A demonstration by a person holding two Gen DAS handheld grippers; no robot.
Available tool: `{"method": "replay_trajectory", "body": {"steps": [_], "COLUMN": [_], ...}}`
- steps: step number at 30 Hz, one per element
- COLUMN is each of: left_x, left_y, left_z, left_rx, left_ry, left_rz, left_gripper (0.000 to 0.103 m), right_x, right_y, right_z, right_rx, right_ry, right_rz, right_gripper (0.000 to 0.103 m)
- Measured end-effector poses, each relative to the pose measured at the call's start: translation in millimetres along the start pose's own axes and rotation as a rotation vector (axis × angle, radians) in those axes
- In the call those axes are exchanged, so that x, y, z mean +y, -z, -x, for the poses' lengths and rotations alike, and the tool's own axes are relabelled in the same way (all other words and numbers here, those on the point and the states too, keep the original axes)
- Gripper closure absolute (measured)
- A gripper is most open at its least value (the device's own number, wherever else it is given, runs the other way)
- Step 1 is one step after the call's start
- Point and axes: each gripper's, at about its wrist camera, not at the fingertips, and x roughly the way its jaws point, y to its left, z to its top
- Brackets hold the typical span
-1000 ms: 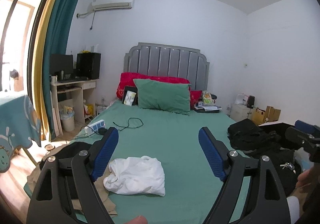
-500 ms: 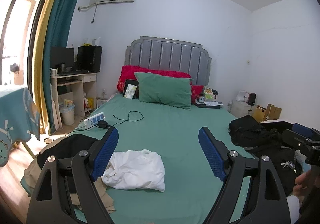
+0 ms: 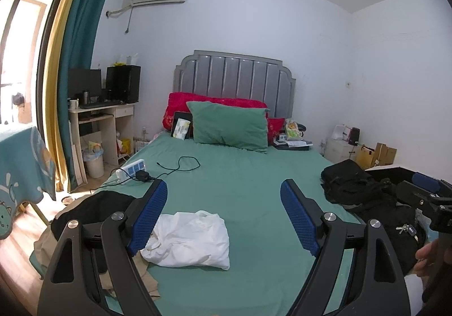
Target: Fold large clothes
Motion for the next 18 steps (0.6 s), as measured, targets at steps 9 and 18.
{"method": "replay_trajectory", "body": {"steps": [9,18], "left_x": [-1.1,-2.2], "left_y": [-0.2,-1.1], "left_z": [-1.3,-2.3], "left_rx": [0.008,0.014], "left_ry": [-0.008,0.014], "left_rz": [0.001,0.007], "left_gripper": [0.018,0.018], "right_x": [0.7,-2.4], "right_y": [-0.6,2.2], "right_z": [0.6,-1.3], "right_rx": [0.004,0.015], "right_ry": [0.002,0.001], "right_rz": [0.002,0.004], "right_gripper": [0.001,0.001]}}
